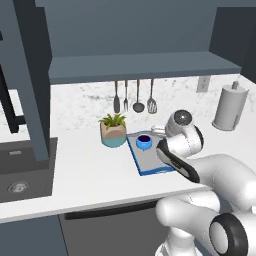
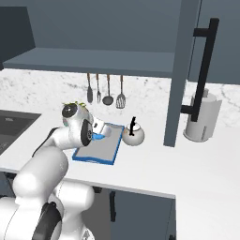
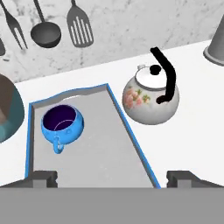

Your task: Pick the kettle from the counter and place it on the tray. Then pick the mug from the cabinet and place it on the tray. Then close the cabinet doors.

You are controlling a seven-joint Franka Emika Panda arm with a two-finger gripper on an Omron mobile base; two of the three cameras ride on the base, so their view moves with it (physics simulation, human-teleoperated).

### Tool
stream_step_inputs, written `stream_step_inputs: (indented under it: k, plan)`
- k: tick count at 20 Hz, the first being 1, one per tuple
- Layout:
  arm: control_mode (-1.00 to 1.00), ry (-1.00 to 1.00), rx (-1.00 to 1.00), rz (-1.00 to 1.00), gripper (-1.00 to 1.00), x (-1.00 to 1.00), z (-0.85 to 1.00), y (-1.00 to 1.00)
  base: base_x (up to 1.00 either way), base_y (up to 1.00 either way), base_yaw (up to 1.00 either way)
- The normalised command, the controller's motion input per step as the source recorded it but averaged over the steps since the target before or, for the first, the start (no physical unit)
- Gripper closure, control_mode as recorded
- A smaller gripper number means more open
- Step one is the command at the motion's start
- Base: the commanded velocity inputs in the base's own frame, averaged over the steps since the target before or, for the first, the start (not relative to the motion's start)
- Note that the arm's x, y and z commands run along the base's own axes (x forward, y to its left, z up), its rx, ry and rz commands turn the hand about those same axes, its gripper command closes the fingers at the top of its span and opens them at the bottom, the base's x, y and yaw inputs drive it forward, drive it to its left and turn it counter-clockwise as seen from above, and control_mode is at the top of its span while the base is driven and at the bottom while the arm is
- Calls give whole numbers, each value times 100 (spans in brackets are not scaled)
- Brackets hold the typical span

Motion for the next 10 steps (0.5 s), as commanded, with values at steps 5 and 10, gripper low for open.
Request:
stream_step_inputs:
  k: [5,10]
  plan:
    - [-100,32,3,-1,-100,-32,67,-38,0,0,0]
    - [-100,9,3,0,-100,-18,-15,-29,0,0,0]
